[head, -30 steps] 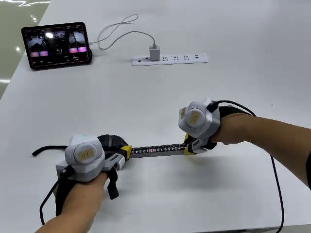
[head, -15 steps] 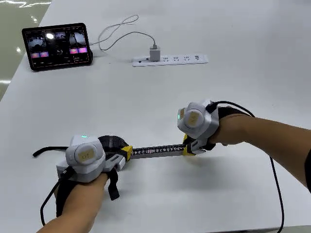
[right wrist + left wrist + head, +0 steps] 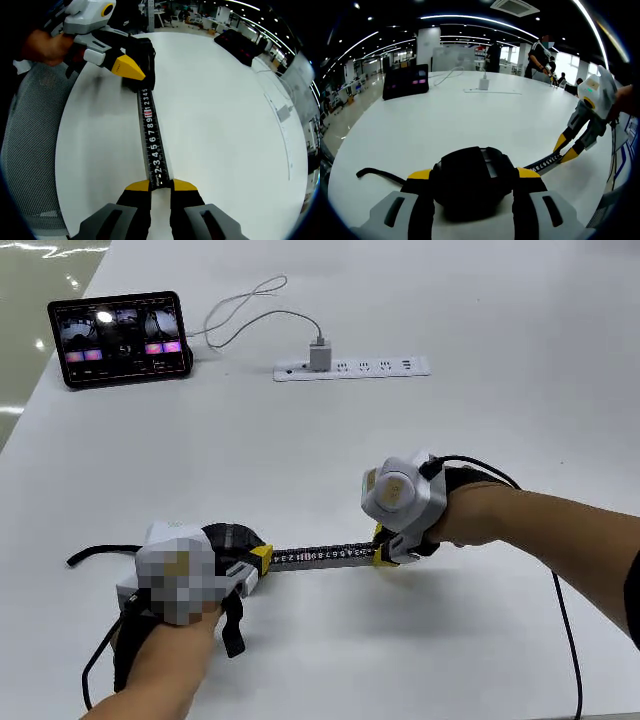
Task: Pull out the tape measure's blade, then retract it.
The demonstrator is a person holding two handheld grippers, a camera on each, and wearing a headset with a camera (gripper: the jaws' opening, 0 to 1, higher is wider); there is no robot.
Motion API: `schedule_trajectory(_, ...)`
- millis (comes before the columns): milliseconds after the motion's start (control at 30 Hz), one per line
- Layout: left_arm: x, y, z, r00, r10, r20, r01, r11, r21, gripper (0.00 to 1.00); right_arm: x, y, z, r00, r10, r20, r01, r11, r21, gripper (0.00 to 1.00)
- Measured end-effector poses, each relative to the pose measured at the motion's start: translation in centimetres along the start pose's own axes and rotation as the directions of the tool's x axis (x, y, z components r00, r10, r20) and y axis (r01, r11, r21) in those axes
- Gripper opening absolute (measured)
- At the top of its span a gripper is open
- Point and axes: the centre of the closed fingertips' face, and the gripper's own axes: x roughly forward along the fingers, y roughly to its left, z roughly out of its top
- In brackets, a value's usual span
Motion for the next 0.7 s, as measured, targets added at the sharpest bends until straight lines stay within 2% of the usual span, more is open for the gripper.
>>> schedule_trajectory(700, -0.02, 0.00, 0.00, 1.0000, -0.003, 0.001, 0.003, 1.000, -0.002, 0.58, 0.18, 0.02, 0.43, 0.9999, 0.005, 0.010, -0.005, 1.000, -0.005, 0.10)
